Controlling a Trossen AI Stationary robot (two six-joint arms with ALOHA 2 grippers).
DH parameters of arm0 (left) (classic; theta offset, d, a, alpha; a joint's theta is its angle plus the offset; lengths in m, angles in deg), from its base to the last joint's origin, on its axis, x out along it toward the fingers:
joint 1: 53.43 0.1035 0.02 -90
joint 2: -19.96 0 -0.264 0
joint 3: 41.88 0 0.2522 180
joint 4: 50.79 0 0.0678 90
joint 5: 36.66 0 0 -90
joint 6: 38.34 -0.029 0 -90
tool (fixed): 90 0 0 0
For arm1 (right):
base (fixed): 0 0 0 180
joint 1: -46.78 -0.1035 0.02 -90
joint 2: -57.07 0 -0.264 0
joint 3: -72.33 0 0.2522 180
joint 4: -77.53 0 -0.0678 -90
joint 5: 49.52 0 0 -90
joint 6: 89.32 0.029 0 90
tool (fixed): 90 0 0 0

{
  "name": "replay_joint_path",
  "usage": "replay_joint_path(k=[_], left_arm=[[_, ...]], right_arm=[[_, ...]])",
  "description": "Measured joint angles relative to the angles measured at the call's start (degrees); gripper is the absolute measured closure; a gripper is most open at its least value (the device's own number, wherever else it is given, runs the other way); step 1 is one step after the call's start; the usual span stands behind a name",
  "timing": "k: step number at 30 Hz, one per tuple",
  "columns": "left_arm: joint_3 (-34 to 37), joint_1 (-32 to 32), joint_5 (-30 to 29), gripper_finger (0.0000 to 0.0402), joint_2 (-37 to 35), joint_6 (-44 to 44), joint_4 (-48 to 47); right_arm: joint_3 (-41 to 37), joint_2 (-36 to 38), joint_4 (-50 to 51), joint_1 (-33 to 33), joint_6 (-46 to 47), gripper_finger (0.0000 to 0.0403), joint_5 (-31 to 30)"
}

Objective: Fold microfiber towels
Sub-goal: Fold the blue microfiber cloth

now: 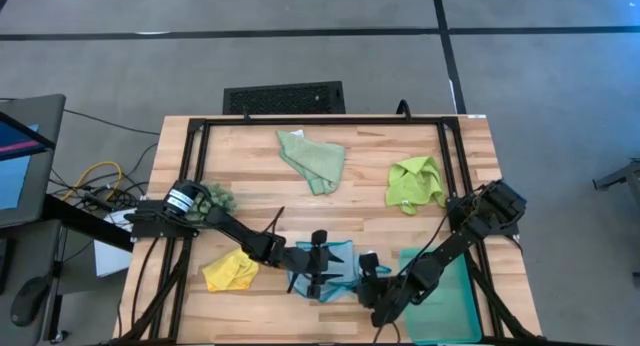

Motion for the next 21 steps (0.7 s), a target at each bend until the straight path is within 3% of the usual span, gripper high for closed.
replay_joint_path(k=[5,15,21], left_arm=[[0.0,0.18,-0.05,0.0233,0.0,0.83,-1.51],[0.0,0.17,-0.09,0.0233,0.0,0.85,-2.13],[0.0,0.17,-0.09,0.0233,0.0,0.84,-2.13]], right_arm=[[-0.01,0.0,-0.17,-0.17,-0.4,0.0347,-0.03],[-0.01,0.0,-0.73,-2.3,-4.54,0.0223,0.65],[-0.01,0.0,-0.67,-3.56,-4.79,0.0194,0.34]])
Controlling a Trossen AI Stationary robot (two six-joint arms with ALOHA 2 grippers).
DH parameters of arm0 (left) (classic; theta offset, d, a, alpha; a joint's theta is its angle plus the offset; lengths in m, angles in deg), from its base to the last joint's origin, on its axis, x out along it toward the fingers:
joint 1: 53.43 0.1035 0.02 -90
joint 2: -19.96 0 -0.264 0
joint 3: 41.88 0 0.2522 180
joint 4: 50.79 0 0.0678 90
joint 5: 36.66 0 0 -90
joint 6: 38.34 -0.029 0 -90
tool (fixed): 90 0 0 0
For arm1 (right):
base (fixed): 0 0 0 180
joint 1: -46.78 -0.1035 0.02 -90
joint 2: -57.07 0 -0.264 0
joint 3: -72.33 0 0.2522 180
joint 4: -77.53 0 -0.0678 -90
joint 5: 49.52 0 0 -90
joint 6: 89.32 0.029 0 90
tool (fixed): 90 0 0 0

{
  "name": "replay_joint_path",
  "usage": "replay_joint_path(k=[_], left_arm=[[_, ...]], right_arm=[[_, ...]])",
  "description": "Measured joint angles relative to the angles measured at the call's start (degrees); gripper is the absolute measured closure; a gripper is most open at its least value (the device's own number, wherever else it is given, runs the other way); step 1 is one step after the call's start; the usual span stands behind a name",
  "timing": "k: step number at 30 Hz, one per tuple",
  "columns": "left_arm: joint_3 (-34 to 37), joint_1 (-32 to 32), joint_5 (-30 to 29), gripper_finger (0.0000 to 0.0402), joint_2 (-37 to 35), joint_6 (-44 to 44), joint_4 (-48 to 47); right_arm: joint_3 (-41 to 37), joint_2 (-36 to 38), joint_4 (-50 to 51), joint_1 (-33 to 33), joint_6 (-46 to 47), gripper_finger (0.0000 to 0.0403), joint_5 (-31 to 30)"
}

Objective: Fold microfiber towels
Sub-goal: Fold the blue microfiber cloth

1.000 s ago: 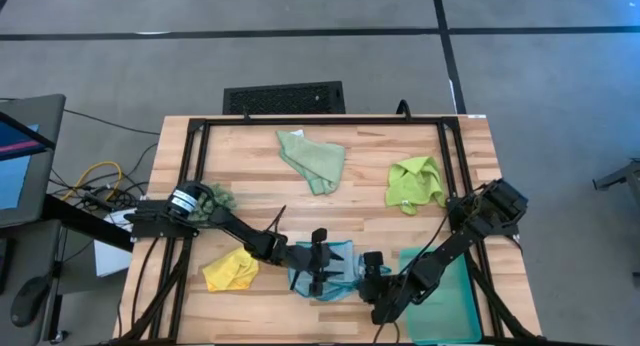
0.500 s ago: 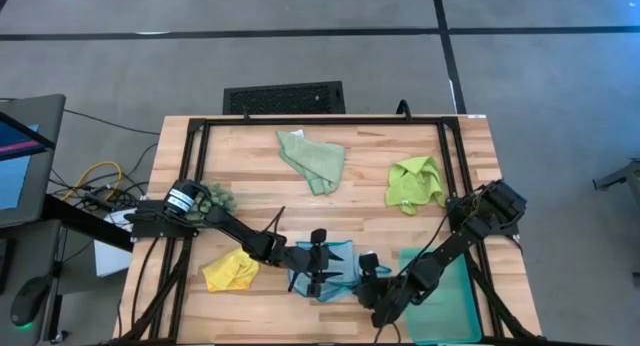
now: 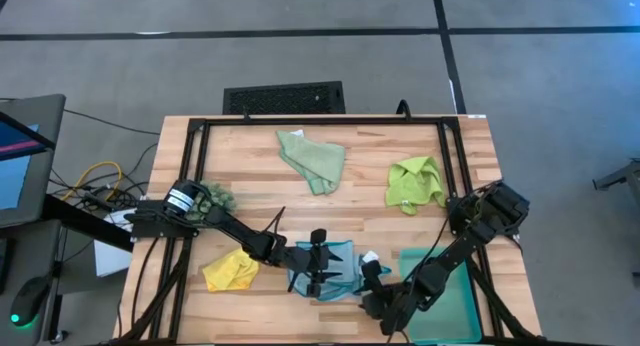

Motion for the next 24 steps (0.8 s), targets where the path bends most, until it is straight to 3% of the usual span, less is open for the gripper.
replay_joint_path(k=[10,16,24], left_arm=[[0.0,0.0,0.0,0.0233,0.0,0.0,0.0],[0.0,0.0,0.01,0.0233,0.0,-0.01,-0.02],[0.0,0.0,0.0,0.0233,0.0,-0.02,-0.25]], right_arm=[[0.0,3.63,0.01,-0.33,0.0,0.0226,-0.54],[0.0,4.56,1.88,0.31,3.18,0.0263,-8.99],[0.0,-0.79,1.65,2.94,3.06,0.0298,-5.1]])
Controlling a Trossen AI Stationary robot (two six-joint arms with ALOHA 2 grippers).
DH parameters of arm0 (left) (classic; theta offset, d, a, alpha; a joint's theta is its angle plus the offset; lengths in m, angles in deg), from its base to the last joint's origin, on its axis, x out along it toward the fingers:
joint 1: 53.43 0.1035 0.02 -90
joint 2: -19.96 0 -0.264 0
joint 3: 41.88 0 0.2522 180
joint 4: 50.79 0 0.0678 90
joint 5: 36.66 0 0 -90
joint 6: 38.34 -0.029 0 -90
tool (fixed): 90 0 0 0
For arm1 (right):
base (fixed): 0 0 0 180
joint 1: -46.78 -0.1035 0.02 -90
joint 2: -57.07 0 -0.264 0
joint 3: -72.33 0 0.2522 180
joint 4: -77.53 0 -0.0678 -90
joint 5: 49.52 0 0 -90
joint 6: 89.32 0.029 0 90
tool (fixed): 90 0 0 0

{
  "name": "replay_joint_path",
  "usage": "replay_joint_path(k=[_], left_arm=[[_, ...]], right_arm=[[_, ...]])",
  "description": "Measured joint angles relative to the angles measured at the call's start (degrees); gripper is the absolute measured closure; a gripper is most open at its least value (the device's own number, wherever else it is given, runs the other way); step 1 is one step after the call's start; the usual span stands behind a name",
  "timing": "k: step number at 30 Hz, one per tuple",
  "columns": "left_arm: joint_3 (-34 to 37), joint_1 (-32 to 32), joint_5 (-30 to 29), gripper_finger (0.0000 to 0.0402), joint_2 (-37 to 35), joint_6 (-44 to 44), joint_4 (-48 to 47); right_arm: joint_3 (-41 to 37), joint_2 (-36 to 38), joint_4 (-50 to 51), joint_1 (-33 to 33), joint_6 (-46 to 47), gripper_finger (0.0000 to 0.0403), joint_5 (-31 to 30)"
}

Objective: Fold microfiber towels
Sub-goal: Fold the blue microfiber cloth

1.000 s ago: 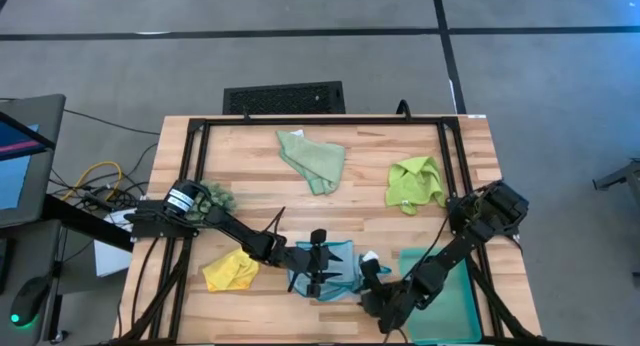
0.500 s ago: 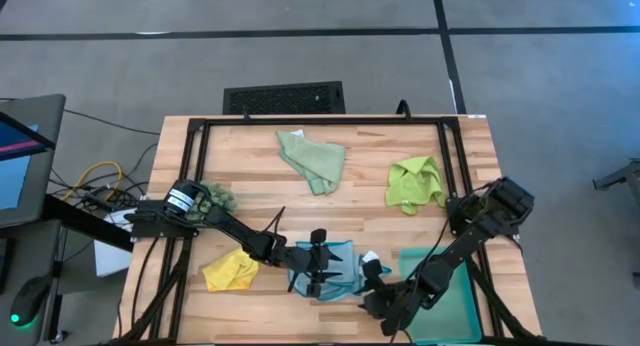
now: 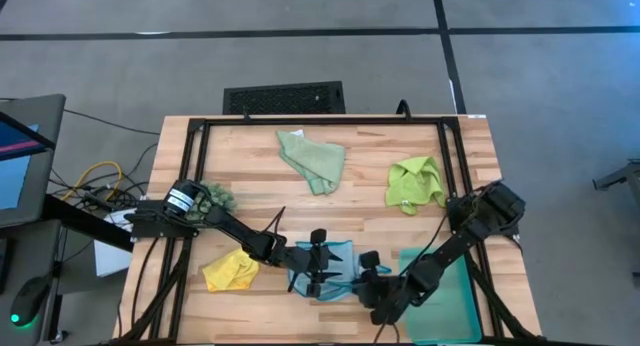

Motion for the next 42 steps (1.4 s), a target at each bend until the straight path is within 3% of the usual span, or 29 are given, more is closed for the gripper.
replay_joint_path(k=[10,18,24,29,37,42], left_arm=[[0.0,0.0,-0.05,0.0233,0.0,0.0,-0.25],[0.0,0.58,-9.43,0.0233,0.0,2.95,-10.89],[-0.16,3.38,-11.93,0.0233,-0.24,10.52,-18.42],[-0.22,4.81,-13.61,0.0233,-0.31,13.11,-20.51],[0.11,3.92,-26.72,0.0233,-1.76,13.51,-26.91],[0.13,3.41,-30.15,0.0233,-3.45,13.97,-29.24]], right_arm=[[0.04,-1.12,-1.78,1.76,-0.07,0.0309,-0.94],[0.04,-1.08,-3.86,1.38,-1.49,0.0393,-1.06],[2.16,-0.92,-0.81,0.24,-1.49,0.0381,-3.2],[6.68,-0.88,7.13,-1.83,-1.09,0.0397,-6.19],[9.55,-0.83,9.18,-3.97,-1.03,0.0385,-6.86],[9.57,-0.83,9.42,-3.95,0.27,0.039,-3.92]])
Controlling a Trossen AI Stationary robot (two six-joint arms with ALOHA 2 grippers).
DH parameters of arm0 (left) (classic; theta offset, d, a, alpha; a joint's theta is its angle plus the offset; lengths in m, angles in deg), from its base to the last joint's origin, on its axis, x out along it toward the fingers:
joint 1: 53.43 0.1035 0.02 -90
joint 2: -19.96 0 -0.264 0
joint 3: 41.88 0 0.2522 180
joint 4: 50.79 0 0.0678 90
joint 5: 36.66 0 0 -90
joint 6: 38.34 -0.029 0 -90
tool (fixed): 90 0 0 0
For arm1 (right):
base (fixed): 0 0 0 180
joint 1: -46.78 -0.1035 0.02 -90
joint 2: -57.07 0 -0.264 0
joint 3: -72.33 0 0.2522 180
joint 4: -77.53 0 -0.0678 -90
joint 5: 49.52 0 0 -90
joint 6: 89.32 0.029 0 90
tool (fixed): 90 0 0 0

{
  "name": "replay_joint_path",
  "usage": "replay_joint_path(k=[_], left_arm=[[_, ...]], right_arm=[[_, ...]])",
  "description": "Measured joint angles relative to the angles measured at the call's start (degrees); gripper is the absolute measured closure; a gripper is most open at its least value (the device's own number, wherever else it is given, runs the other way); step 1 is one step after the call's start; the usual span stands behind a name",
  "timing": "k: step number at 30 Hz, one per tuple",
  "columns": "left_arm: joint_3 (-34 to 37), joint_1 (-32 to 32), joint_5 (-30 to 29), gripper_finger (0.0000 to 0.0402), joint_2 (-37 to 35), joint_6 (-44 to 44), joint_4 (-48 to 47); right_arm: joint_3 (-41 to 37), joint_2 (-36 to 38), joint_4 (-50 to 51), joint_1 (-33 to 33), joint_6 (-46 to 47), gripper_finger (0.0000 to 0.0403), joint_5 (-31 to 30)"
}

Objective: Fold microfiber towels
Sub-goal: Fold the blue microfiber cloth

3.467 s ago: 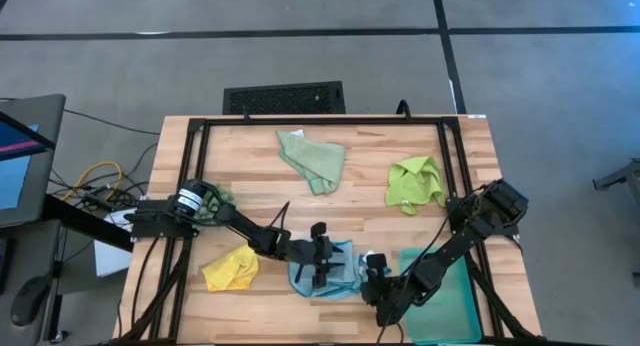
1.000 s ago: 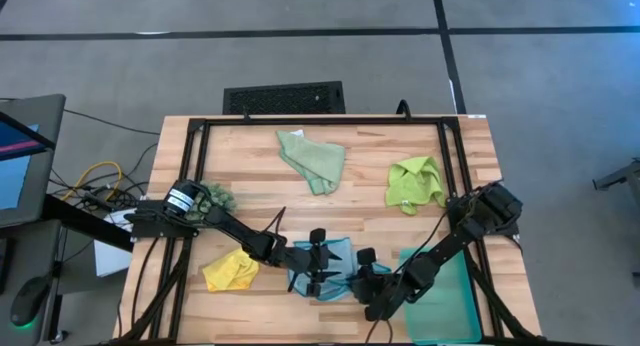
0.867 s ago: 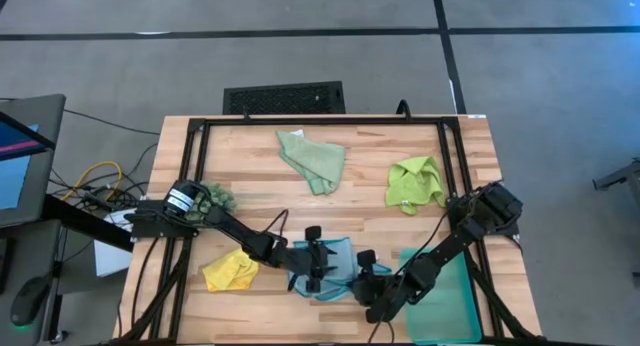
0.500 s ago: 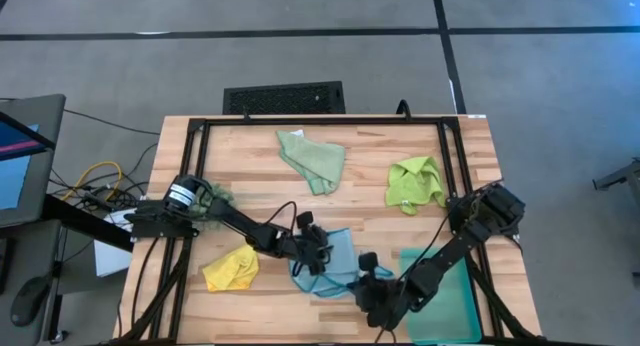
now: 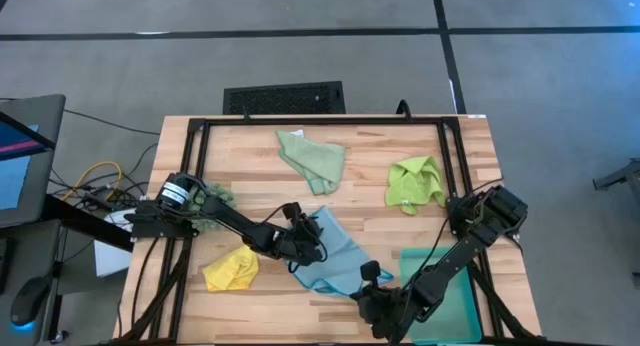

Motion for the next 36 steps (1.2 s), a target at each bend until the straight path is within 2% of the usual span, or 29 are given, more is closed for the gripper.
replay_joint_path(k=[6,8,12,16,20,27,36], left_arm=[[-0.02,-0.59,-0.01,0.0233,0.0,-0.21,0.13],[-0.02,-0.84,0.03,0.0233,0.0,-0.33,0.19],[-0.04,-1.02,0.05,0.0233,0.0,-0.4,0.21],[-0.04,-1.02,0.51,0.0233,0.0,-0.39,0.23],[-0.07,-1.0,0.58,0.0233,0.0,-0.39,0.17],[-0.09,-1.0,0.7,0.0233,0.0,-0.37,-0.01],[-0.09,-1.0,0.75,0.0233,0.0,-0.35,-0.03]], right_arm=[[-0.39,-0.17,-0.11,1.83,2.04,0.0379,5.74],[-0.57,-0.2,1.9,2.14,3.98,0.0375,5.52],[-0.59,-0.2,5.39,2.29,7.96,0.0377,1.03],[-0.61,-0.2,6.46,3.11,11.38,0.0385,0.01],[-0.61,-0.2,6.55,3.74,13.27,0.0384,3.9],[-0.63,-0.2,7.12,4.57,18.61,0.0379,6.38],[-0.63,0.0,0.95,4.55,18.88,0.0375,10.42]])
